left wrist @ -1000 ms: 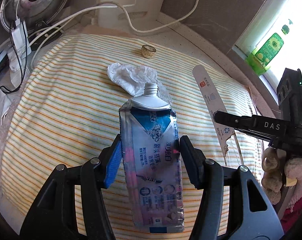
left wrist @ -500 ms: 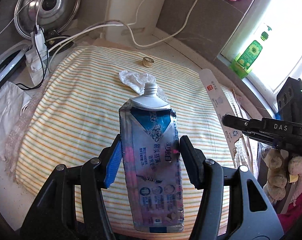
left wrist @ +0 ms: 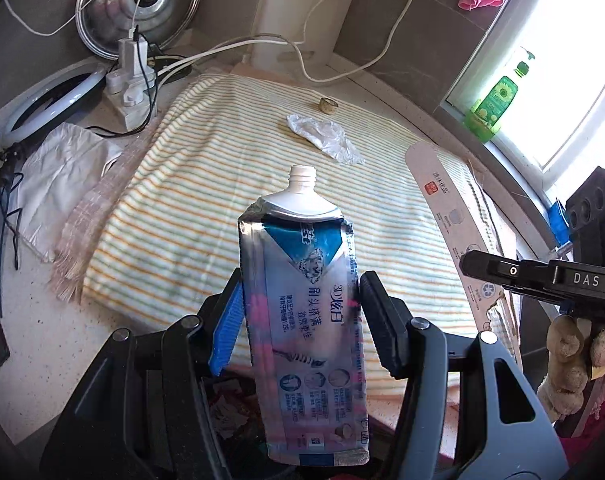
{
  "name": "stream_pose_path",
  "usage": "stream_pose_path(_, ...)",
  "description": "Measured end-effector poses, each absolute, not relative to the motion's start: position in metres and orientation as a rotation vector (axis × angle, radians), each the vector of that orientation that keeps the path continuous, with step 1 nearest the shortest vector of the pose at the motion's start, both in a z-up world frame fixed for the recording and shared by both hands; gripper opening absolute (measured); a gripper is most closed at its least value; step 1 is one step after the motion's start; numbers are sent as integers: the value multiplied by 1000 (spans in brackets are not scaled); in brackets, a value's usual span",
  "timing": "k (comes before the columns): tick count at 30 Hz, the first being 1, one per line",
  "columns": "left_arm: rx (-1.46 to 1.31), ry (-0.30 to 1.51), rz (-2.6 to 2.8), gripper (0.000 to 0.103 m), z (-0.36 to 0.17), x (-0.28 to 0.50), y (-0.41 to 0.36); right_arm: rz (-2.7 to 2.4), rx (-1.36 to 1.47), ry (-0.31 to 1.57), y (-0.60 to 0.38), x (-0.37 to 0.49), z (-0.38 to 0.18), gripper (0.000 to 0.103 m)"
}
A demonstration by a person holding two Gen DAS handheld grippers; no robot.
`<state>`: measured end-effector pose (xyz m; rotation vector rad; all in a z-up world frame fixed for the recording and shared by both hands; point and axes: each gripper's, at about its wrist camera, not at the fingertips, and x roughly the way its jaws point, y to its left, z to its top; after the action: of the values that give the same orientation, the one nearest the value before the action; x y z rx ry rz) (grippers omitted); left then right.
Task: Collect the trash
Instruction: 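Carry the toothpaste tube and plastic strip down to the blue basket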
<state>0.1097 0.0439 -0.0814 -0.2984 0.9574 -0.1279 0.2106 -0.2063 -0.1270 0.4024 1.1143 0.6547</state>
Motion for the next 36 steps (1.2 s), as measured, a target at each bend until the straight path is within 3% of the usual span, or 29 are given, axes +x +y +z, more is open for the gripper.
stream_pose_path(15,-334,1028,-102,58,-118,24,90,707,398,1201,-157,119,-156,10)
stream_pose_path(36,-356,1219,-128,58,-209,-42,97,633,361,1447,-121,30,-263,10)
